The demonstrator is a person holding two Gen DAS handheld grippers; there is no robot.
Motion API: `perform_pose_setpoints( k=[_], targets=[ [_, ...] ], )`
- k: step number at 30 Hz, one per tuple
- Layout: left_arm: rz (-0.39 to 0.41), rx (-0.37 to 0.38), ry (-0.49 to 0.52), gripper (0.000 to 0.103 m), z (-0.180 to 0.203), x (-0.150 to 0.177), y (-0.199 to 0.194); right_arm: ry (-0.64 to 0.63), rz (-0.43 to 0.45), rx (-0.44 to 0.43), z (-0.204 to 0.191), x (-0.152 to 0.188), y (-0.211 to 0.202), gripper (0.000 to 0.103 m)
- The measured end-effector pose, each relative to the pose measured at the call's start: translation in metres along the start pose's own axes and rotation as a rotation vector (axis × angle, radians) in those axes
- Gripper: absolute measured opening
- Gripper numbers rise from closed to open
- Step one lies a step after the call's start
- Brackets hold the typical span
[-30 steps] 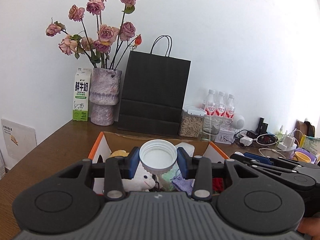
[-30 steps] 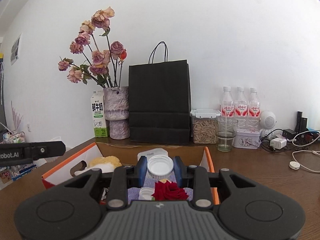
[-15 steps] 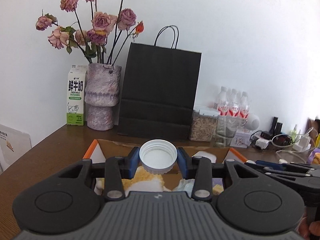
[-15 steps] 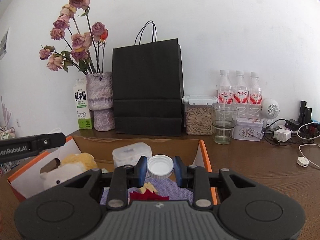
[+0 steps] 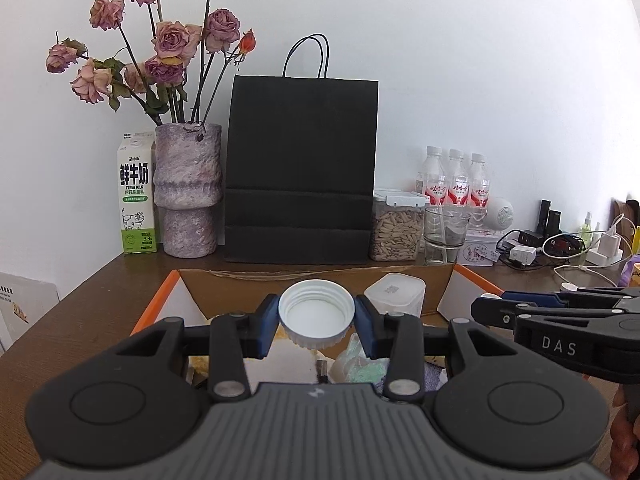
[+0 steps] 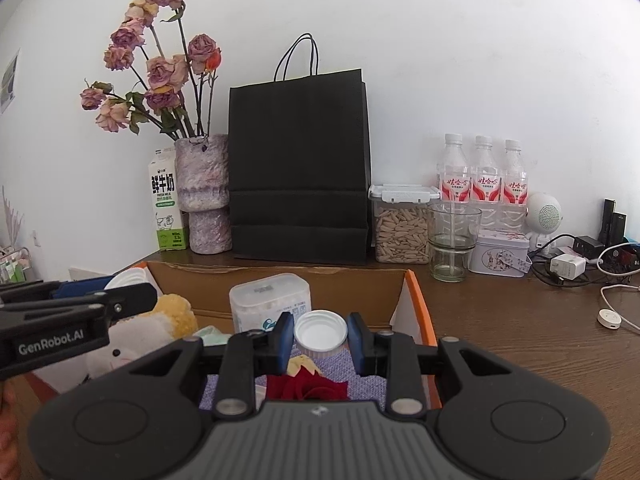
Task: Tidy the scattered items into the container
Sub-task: 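Carry both caps over the box and open both tools to release them, then move both tools back toward the small white piece and orange item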
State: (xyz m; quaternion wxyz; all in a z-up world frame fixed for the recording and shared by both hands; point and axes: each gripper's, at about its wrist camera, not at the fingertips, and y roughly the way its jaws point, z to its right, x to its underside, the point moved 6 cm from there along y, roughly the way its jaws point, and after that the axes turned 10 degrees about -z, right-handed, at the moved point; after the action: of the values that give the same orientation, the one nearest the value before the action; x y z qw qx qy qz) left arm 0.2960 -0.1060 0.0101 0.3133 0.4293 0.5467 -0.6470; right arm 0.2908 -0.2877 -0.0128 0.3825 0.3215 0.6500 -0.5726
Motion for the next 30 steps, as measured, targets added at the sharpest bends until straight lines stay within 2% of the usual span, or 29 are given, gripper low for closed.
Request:
perform_pose_setpoints(
  k=[1,2,3,4,5,6,7,8,10,30],
  targets=[
    [0.001,-0.002,0.0,0.041,0.0,0.0,0.0,-0.003,-0.001,-0.001,-0.001,0.001,-0.001,0.028],
    [0.002,-0.006,-0.002,0.042,-0.001,0.001,0.0,-0.004,0.0,-0.005,-0.002,0.002,-0.002,0.032],
    [0.002,-0.01,-0.004,0.051,-0.002,0.001,0.0,-0.001,0.0,-0.009,-0.002,0.002,-0.003,0.049],
    [0.0,-0.017,-0.008,0.071,-0.003,0.002,-0.001,0.003,0.004,-0.014,-0.002,0.002,-0.004,0.061],
    [0.006,-0.025,-0.014,0.084,-0.004,0.002,-0.003,0.003,0.011,-0.014,-0.002,0.003,-0.006,0.085],
    [0.023,-0.058,-0.027,0.094,-0.007,0.002,-0.006,0.009,0.024,0.007,-0.001,0.004,-0.009,0.095],
    [0.04,-0.089,-0.032,0.103,-0.009,0.001,-0.009,0.012,0.033,0.012,0.0,0.004,-0.011,0.098],
    [0.06,-0.103,-0.037,0.103,-0.011,0.0,-0.011,0.018,0.039,0.004,0.001,0.003,-0.013,0.103],
    [0.088,-0.095,-0.06,0.103,-0.014,-0.001,-0.015,0.026,0.043,-0.003,0.001,0.003,-0.016,0.103],
    [0.089,-0.105,-0.081,0.103,-0.019,0.003,-0.019,0.003,0.046,0.022,-0.005,0.007,-0.018,0.103]
  ],
)
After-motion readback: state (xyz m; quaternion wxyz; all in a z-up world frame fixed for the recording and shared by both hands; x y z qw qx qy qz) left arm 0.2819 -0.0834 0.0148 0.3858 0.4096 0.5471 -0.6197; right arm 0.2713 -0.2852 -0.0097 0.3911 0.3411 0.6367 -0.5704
